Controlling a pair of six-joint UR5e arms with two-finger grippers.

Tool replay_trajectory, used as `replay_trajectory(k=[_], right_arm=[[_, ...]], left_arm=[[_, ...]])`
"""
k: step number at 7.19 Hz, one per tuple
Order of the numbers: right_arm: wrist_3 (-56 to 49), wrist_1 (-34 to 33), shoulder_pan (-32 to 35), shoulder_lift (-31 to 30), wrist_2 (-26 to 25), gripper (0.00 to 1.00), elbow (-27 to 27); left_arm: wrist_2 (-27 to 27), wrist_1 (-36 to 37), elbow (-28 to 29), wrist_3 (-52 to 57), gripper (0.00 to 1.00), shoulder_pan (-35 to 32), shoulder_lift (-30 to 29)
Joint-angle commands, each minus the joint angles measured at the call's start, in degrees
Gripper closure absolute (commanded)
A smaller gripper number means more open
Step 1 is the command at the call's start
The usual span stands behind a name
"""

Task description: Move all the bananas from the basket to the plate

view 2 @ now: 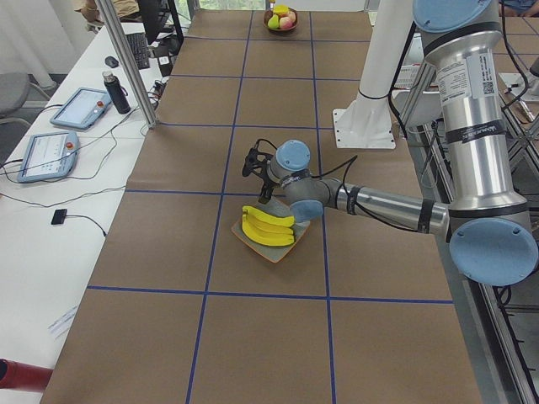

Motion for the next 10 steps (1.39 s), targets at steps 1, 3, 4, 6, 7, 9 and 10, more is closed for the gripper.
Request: replay_trajectory(k=[1,3,4,6,7,9,10], right_arm=[[15.2,2.1,-7.2,0.0,1.9,1.00,7.2],[34.4,6.2,-16.7,0.0,1.2,1.00,14.8],[43.0,7.4,-21.1,0.4,1.1,1.00,18.7],[60.6,7.6,-31.8,8.1,-2.6,1.00,21.5],[69.7,7.4,-35.1,13.1,-3.3,1.00,21.4],[84.6,7.4,-42.5,22.5,-7.0,1.00,22.0],[90.6,7.2,-46.0,25.4,-9.6,1.00,23.6]], left_arm=[[-0.4,0.0,-0.2,-3.0,0.00,0.2,-5.1],[-6.3,0.6,0.6,-3.8,0.00,0.3,-14.5],[-7.0,0.7,0.6,-6.7,0.00,0.6,-18.6],[-7.0,0.7,0.6,-12.3,0.00,2.1,-23.2],[-6.9,0.8,0.5,-12.3,0.00,2.8,-23.5],[-6.7,0.8,0.9,-17.1,0.00,4.3,-28.6],[-5.0,0.8,1.7,-18.9,0.00,7.1,-31.6]])
